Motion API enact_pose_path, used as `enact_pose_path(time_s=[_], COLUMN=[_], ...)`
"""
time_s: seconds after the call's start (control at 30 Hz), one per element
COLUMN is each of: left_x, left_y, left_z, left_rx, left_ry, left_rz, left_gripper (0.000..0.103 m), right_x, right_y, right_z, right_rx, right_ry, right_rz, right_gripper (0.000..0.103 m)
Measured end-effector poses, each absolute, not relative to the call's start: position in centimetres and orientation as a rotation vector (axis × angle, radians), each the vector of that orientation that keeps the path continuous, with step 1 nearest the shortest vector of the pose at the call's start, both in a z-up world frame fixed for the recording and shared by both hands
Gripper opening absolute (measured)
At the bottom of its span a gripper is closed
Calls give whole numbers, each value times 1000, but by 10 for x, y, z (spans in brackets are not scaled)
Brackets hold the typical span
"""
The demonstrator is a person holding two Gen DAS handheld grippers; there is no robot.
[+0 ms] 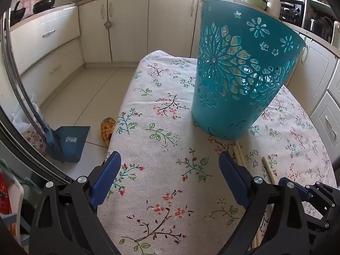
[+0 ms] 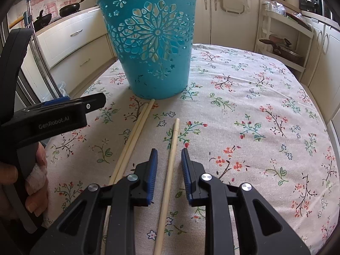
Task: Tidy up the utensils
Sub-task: 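Move the left tool back beside the chopstick bundle, then lift the held chopstick with the right tool and drop it into the basket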
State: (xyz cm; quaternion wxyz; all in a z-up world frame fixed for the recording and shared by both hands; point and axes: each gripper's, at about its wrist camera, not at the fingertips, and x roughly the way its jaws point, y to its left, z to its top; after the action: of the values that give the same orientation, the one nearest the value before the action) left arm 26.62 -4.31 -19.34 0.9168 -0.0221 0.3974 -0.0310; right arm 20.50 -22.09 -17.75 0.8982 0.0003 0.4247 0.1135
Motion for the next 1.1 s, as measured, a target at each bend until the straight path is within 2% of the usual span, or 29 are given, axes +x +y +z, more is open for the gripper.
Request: enact_pose_path(time_s=[0.3,0.43,0.87,0.93,1.1], left_x=[269,271,271,271,273], left_y=[-40,-41,-46,-46,-46], left_z=[-194,-197,-197,-197,-199], left_rx=[-64,-60,-56,-54,-53], left_ry=[837,850,857,859,868], left_rz=[-64,-73,-90,-91,-92], left_gripper=[91,91,92,92,92], right_x=[204,202,199,198,199], right_y=[-219,-220,-213,-212,-230], right_z=[-176,-177,-177,-176,-166], right_rx=[-12,-21,-68,-73,67], right_ry=[885,882,877,871,858], right_rz=[229,215,186,194,226], right_gripper=[23,13,12,7,6])
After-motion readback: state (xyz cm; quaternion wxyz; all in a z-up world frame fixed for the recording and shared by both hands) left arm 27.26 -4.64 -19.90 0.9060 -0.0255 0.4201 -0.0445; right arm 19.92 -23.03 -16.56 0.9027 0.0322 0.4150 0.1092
